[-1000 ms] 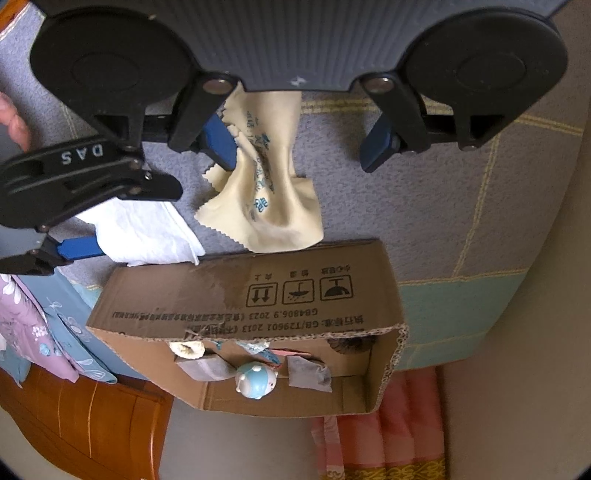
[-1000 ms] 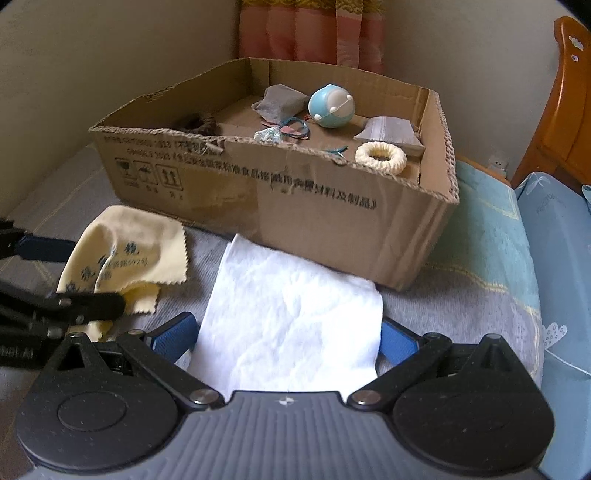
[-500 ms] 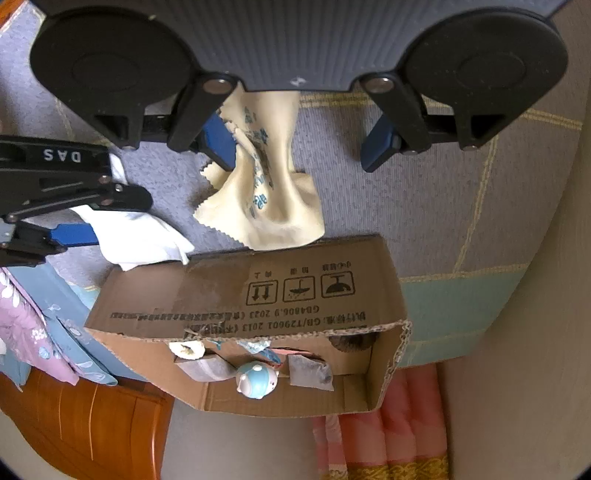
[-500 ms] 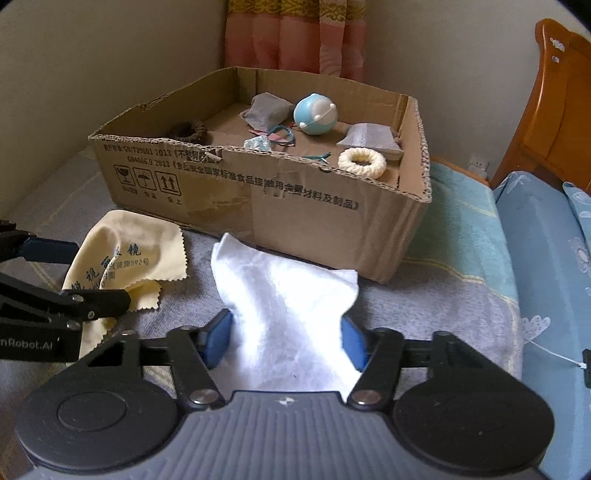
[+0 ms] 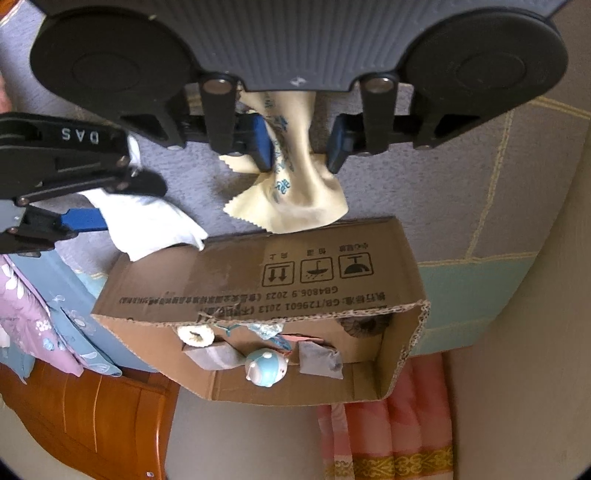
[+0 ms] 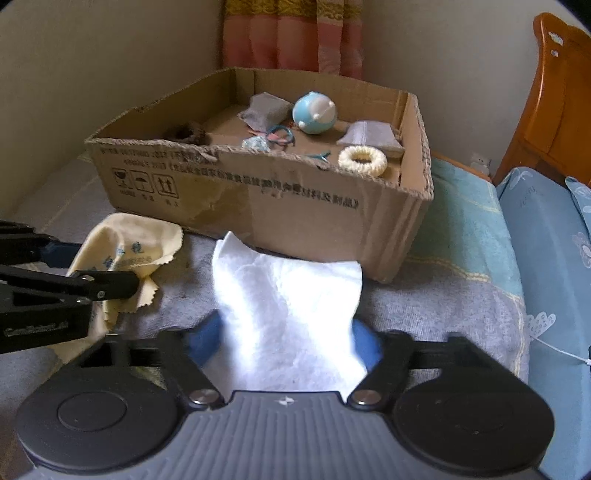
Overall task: Organize soft objects
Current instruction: 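Lift the lens cloth with the left tool while the right tool closes on the white cloth, then carry the lens cloth into the box with the left tool and open it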
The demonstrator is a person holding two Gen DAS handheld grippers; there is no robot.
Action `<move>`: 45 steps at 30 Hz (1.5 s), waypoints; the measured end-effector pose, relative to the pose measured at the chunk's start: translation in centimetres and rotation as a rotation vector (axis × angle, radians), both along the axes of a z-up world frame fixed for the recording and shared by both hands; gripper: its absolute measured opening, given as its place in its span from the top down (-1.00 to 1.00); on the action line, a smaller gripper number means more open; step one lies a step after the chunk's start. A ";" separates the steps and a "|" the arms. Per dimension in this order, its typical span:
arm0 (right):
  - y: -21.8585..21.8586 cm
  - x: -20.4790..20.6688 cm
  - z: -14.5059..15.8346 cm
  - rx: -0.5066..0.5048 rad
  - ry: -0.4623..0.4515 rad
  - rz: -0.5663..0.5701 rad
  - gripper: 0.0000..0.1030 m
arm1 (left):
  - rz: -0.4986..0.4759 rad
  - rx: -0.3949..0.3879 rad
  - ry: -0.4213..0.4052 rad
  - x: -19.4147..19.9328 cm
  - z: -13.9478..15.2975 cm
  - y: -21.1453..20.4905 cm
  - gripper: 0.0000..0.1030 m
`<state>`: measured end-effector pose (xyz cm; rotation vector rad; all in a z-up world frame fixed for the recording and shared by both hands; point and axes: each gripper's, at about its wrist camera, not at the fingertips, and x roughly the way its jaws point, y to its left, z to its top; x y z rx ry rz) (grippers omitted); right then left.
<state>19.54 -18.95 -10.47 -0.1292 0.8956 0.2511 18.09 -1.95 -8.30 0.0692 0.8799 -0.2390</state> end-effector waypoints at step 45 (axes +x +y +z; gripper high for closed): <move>-1.8 -5.1 4.4 0.058 -0.052 0.006 0.32 | -0.090 0.011 -0.036 -0.6 0.2 -0.5 0.85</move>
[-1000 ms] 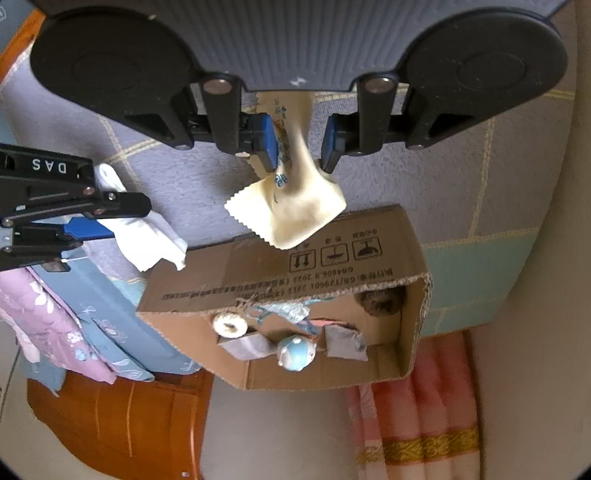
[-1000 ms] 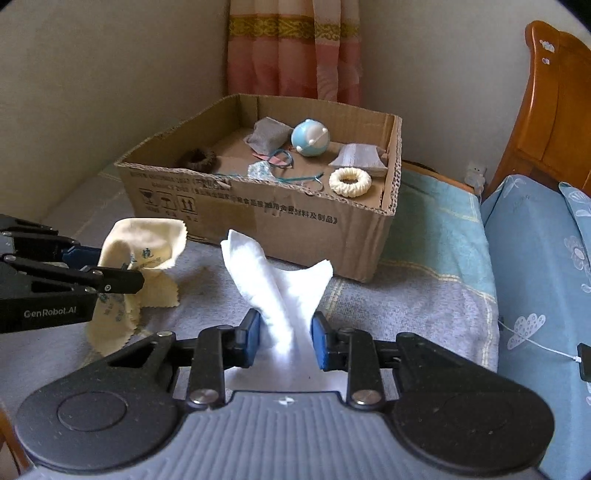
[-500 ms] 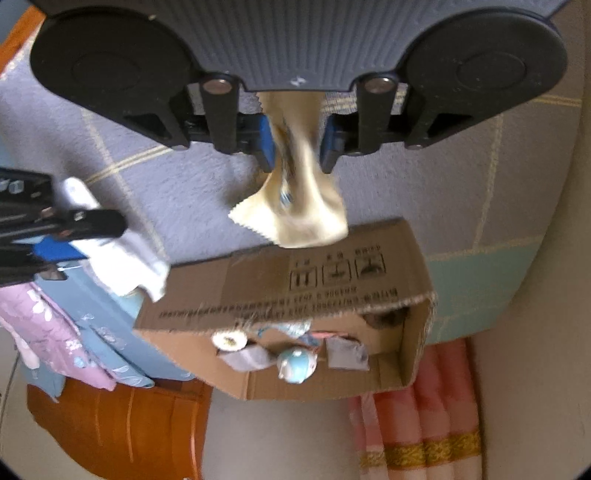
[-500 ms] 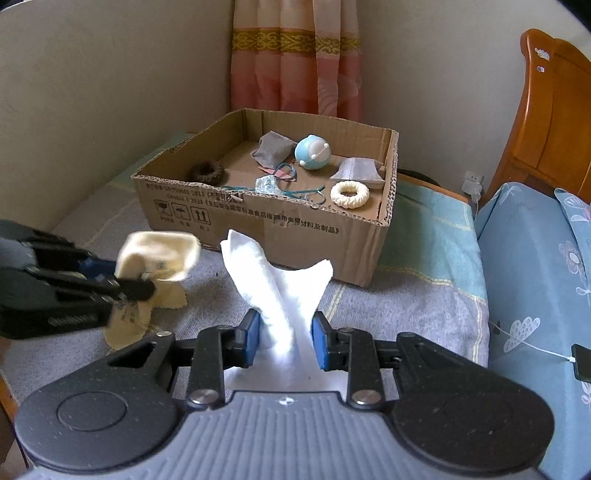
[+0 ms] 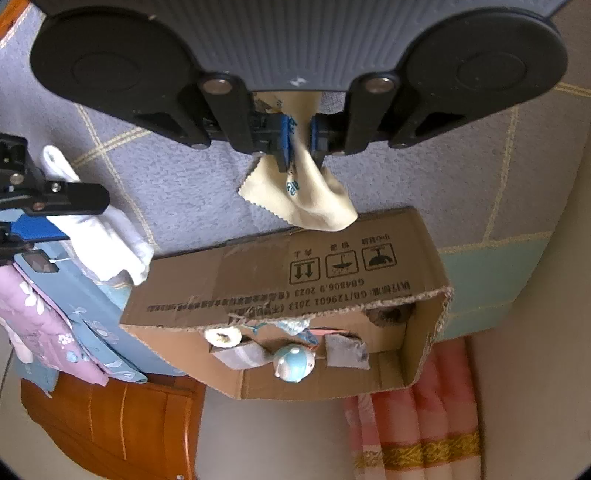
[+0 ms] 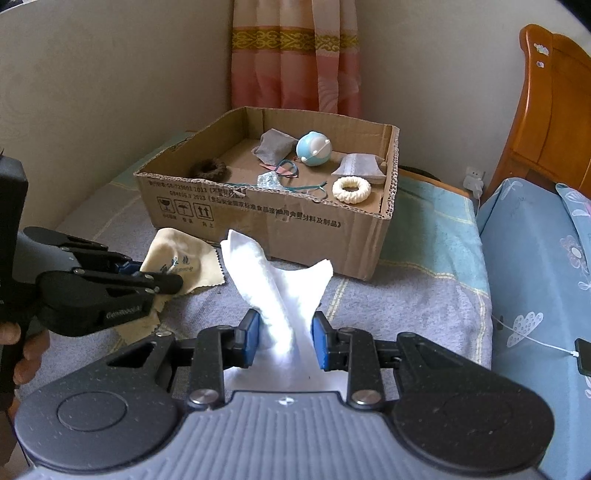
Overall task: Organize soft objects
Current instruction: 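Carry the lens cloth into the box with the left tool and open it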
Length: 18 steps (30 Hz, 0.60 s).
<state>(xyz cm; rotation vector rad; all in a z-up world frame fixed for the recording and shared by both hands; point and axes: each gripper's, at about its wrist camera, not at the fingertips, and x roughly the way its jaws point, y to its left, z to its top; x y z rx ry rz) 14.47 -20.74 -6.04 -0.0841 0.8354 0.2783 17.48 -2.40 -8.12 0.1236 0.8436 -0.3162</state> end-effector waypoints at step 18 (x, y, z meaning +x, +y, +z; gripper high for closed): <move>-1.0 -1.1 1.4 0.013 -0.048 0.012 0.32 | -0.119 0.010 -0.178 0.0 11.2 0.7 0.85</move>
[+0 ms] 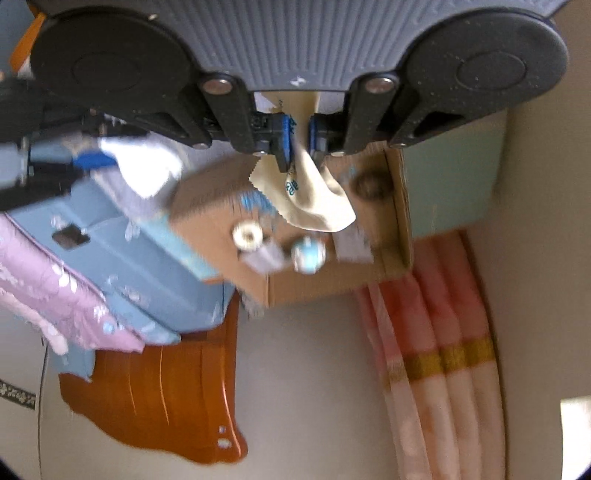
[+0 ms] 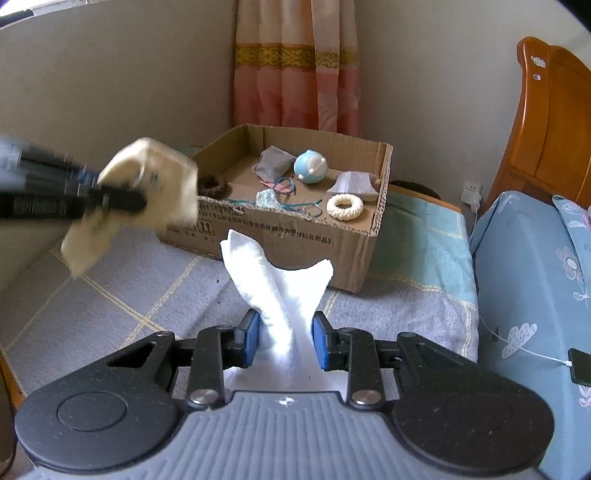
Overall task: Organize soft objects
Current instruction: 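Carry the lens cloth into the box with the left tool and open it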
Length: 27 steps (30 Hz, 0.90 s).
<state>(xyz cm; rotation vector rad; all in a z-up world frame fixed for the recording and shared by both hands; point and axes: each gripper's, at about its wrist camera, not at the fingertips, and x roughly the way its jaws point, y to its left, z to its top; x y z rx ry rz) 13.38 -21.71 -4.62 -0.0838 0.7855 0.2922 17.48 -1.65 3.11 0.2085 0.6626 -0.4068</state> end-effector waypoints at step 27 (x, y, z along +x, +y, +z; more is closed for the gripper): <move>0.0 0.2 2.7 -0.028 -0.049 0.000 0.32 | 0.120 0.052 -0.021 2.4 -1.8 -0.7 -0.88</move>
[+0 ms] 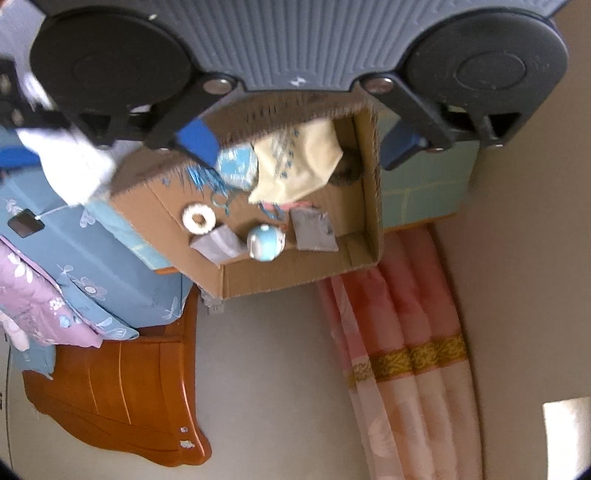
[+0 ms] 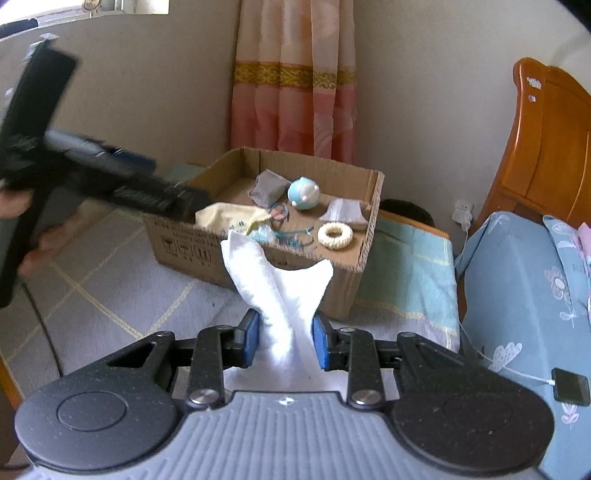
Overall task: Organize soft objects
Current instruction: 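Carry the lens cloth into the box with the left tool and open it, then lower the white cloth into the box with the right tool and open it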
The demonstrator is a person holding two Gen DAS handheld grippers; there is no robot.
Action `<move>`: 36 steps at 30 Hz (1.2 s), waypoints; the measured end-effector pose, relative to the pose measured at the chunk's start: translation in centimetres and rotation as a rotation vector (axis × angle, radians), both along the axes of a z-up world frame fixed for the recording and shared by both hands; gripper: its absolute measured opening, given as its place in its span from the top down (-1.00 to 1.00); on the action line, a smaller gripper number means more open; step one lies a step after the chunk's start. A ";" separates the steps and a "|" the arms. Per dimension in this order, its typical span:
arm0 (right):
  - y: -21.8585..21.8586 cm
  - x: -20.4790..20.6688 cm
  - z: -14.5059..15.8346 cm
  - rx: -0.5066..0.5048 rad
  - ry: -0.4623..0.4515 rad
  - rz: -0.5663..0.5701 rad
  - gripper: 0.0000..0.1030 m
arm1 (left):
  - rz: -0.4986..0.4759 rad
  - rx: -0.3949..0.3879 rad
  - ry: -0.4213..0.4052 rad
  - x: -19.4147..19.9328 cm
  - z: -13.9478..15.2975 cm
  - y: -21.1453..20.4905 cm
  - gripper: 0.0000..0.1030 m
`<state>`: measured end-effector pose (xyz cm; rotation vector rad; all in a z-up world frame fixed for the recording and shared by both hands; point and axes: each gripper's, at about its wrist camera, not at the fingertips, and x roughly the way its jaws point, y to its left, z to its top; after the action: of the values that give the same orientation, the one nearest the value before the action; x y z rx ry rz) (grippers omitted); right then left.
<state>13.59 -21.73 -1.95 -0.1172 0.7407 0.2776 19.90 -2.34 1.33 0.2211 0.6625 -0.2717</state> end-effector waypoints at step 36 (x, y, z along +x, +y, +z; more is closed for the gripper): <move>3.8 16.7 0.8 -0.060 0.023 -0.113 -1.00 | 0.168 -0.047 -0.071 -6.7 0.0 5.1 -0.99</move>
<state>30.29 -17.93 -1.19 -0.1285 0.7755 0.1489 13.21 2.75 1.35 0.1287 0.6002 -0.1175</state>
